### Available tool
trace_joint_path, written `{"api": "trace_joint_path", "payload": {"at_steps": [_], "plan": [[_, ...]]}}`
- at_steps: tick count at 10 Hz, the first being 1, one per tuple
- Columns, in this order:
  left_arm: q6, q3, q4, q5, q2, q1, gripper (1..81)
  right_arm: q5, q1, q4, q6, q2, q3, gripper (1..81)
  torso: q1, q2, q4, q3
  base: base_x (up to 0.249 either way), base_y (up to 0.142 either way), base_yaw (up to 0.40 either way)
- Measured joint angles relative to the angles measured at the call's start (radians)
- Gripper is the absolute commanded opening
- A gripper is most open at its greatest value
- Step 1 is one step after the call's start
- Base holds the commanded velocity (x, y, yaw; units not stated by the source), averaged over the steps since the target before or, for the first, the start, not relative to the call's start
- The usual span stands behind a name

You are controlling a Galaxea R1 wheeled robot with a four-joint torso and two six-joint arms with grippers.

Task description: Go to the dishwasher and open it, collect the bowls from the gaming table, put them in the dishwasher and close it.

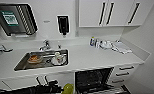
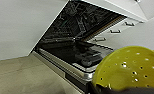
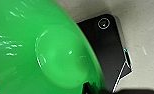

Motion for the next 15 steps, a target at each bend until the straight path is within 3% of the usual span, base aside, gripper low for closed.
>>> {"api": "trace_joint_path", "payload": {"at_steps": [7,15], "plan": [[-0.017,-0.15,0.001,0.126,0.143,-0.041,1.0,0.0,-0.004,0.0,0.0,0.018,-0.014,1.0,0.0,0.0,0.0,0.0,0.021,0.0,0.0],[-0.018,-0.217,0.01,0.133,0.2,-0.054,1.0,0.007,0.016,-0.001,-0.001,0.055,-0.057,1.0,0.001,0.002,0.0,-0.002,0.058,0.0,0.0]]}}
